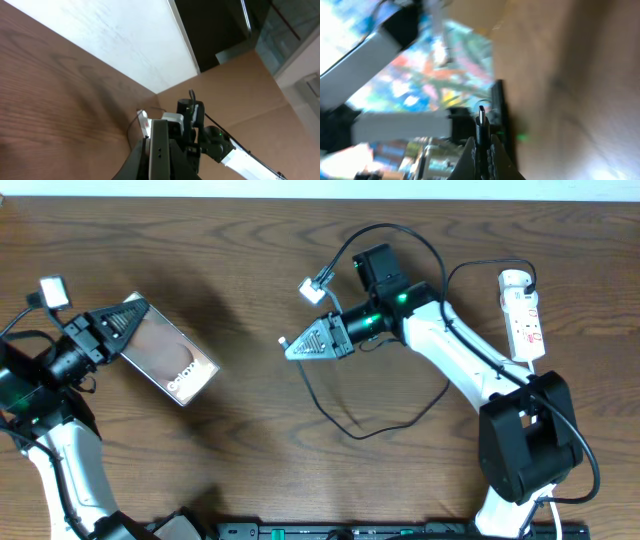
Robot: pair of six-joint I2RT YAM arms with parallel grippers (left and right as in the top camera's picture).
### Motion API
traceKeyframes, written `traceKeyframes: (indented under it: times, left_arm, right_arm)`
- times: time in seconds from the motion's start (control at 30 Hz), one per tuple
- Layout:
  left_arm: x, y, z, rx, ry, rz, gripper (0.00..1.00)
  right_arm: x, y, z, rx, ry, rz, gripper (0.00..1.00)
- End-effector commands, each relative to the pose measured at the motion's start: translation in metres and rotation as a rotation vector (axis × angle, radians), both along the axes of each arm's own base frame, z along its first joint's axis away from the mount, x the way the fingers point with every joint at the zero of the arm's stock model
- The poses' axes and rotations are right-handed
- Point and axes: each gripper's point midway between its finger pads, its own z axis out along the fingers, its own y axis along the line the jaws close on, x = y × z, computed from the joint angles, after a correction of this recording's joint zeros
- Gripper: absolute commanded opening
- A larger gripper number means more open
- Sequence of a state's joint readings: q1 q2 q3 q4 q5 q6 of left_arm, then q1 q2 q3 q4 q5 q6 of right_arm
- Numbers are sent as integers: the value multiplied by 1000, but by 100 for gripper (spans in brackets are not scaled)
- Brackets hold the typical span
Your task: Plug charger to phone and switch on socket
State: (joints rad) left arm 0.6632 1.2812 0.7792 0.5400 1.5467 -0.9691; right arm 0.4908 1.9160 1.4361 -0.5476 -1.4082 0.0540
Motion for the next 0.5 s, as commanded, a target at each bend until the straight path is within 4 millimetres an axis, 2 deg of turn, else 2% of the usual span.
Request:
traceKeyframes:
  times: [0.0,0.27,0.47]
  left_arm:
    - [-3,-12,7,8,-13,-51,7]
    - [0,-19,7,8,-13,-59,7]
    - [9,-21,7,-29,30,-25,7]
  right_arm:
    - [-38,14,25,171,-42,160,1]
    - [-79,44,17,134,-67,257,1]
    - [-85,51,10,97,-83,258,1]
